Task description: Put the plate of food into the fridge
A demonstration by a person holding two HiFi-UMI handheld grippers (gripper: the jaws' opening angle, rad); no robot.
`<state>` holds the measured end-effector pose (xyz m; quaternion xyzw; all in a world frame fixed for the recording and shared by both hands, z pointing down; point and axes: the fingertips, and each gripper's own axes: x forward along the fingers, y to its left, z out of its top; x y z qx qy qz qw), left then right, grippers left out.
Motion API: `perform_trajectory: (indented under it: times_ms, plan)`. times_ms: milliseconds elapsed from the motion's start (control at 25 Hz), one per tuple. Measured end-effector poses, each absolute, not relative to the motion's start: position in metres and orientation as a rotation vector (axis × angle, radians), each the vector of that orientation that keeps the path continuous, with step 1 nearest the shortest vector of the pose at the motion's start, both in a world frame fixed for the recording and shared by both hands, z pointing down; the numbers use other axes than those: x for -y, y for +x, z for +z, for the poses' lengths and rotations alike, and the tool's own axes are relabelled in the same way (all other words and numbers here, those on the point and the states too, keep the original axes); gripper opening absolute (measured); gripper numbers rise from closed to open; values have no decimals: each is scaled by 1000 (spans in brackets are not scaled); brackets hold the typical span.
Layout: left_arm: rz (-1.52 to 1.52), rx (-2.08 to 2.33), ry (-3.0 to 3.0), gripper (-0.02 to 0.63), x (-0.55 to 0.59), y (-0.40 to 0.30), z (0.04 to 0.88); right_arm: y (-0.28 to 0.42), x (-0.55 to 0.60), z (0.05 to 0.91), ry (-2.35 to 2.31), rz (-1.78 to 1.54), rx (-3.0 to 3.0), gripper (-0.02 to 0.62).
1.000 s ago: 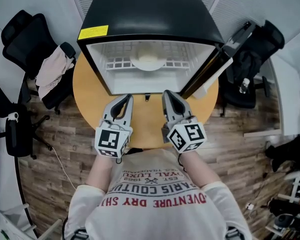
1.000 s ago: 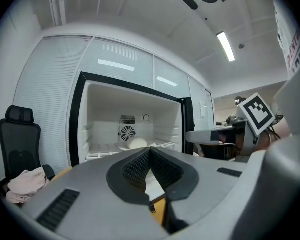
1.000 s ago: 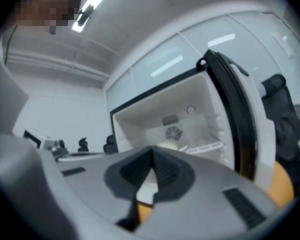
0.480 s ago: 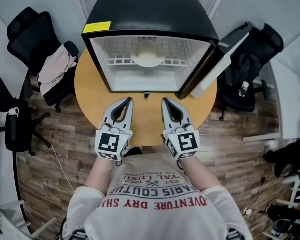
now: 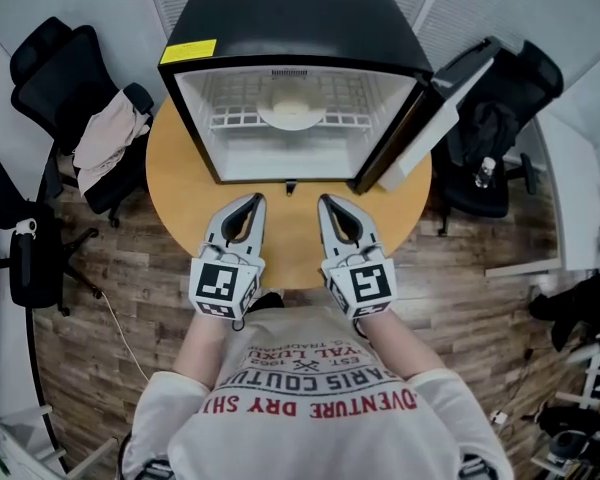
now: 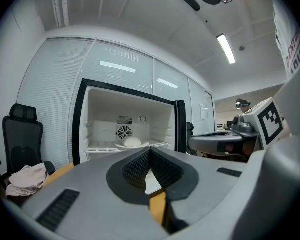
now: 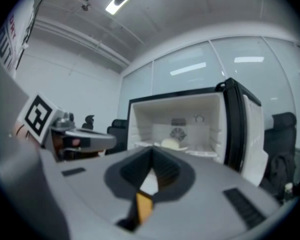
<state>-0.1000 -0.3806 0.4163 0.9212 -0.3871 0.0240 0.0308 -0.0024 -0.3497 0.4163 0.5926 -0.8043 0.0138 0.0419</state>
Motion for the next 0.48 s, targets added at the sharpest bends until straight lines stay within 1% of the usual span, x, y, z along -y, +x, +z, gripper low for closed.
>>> perform_trajectory:
  times_ms: [480]
  plan:
    - [116, 1208, 2790, 34, 392, -109, 434, -4, 361, 422, 1800, 91, 2450, 28]
